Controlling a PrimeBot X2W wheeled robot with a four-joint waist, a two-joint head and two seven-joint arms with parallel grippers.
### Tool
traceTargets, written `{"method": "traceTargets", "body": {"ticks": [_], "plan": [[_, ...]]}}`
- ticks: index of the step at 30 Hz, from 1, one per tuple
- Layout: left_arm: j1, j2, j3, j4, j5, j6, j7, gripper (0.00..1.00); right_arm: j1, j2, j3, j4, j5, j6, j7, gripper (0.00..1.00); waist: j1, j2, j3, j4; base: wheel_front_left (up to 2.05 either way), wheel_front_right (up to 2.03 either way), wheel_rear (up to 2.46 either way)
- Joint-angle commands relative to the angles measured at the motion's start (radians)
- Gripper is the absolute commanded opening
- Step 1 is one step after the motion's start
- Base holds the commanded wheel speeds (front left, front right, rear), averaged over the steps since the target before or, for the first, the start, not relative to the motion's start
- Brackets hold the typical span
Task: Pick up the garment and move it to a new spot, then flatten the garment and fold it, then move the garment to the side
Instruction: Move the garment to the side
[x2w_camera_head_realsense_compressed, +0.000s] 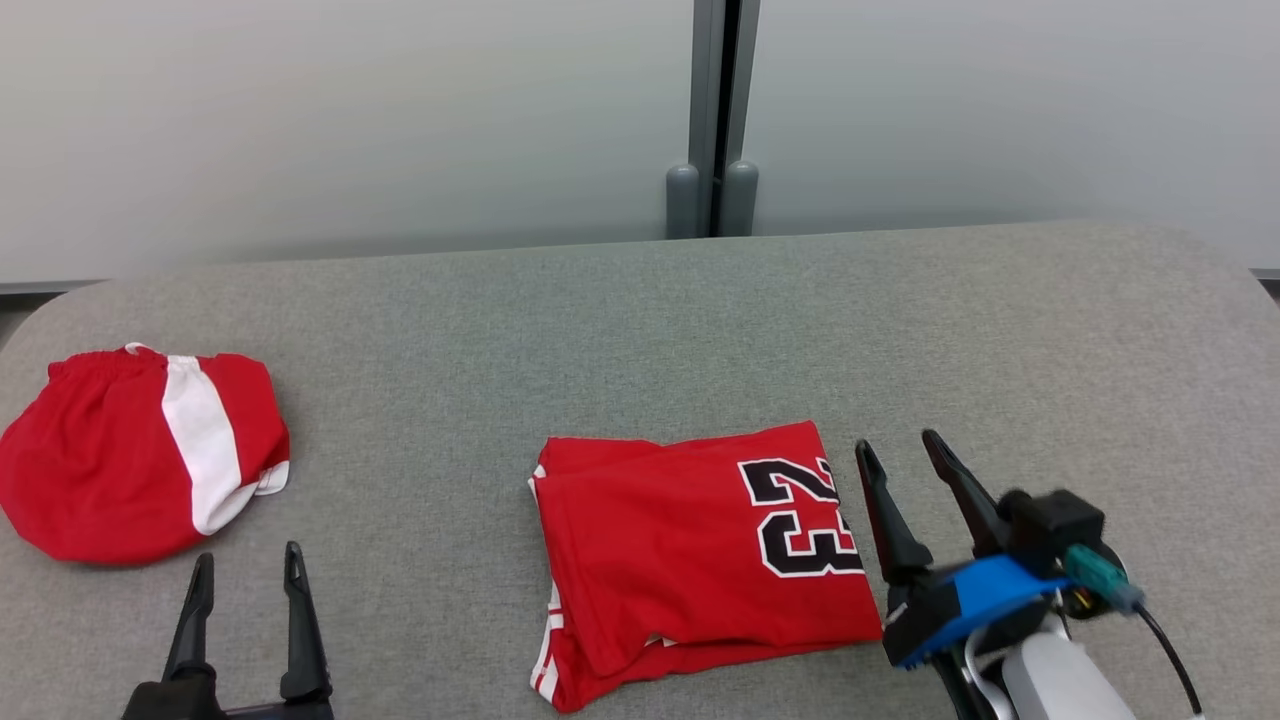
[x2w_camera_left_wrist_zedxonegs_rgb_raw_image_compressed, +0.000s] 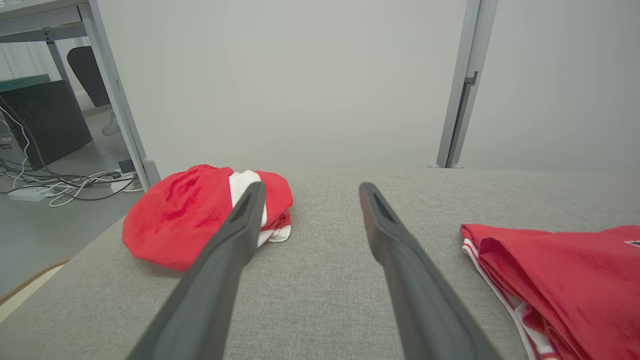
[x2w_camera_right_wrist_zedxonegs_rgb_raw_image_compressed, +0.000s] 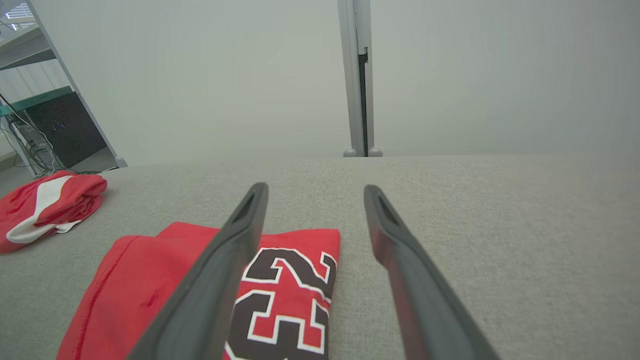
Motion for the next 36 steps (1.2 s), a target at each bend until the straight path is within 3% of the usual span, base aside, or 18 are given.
{"method": "traceTargets", "body": {"ticks": [1, 7, 17, 29, 31, 32, 36], "plan": [[-0.015, -0.001, -0.009, -0.005, -0.006, 0.008, -0.004, 1.0, -0.034, -0.001, 0.009, 0.026, 0.004, 0.0, 0.0, 1.0, -0.0001, -0.0001, 0.008, 0.007, 0.0, 0.0, 0.0], [-0.044, -0.001, -0.019, 0.008, -0.01, -0.001, -0.004, 1.0, -0.159, -0.001, 0.027, 0.191, -0.012, 0.0, 0.02, 1.0, -0.0001, -0.0001, 0.037, 0.035, 0.0, 0.0, 0.0], [-0.073, -0.001, -0.032, 0.014, -0.021, 0.002, -0.004, 1.0, -0.224, -0.001, 0.035, 0.438, 0.009, 0.0, 0.015, 1.0, -0.0001, -0.0001, 0.077, 0.075, 0.0, 0.0, 0.0], [-0.094, 0.0, -0.052, 0.024, -0.034, 0.008, -0.004, 1.0, -0.231, -0.001, 0.119, 0.566, 0.103, 0.0, 0.004, 1.0, -0.0001, -0.0001, 0.095, 0.088, 0.0, 0.0, 0.0], [-0.093, -0.001, -0.054, 0.025, -0.038, 0.009, -0.004, 1.0, -0.226, 0.0, 0.154, 0.563, 0.14, 0.0, 0.004, 0.4, -0.0001, -0.0001, 0.097, 0.089, 0.0, 0.0, 0.0], [-0.093, -0.001, -0.054, 0.026, -0.04, 0.009, -0.004, 1.0, -0.225, 0.001, 0.17, 0.565, 0.156, 0.0, 0.005, 0.0, -0.0001, -0.0001, 0.098, 0.088, 0.0, 0.0, 0.0], [-0.095, -0.001, -0.051, 0.028, -0.041, 0.007, -0.004, 1.0, -0.249, 0.0, 0.189, 0.58, 0.18, 0.0, 0.001, 0.0, -0.0001, -0.0001, 0.101, 0.086, 0.0, 0.0, 0.0]]}}
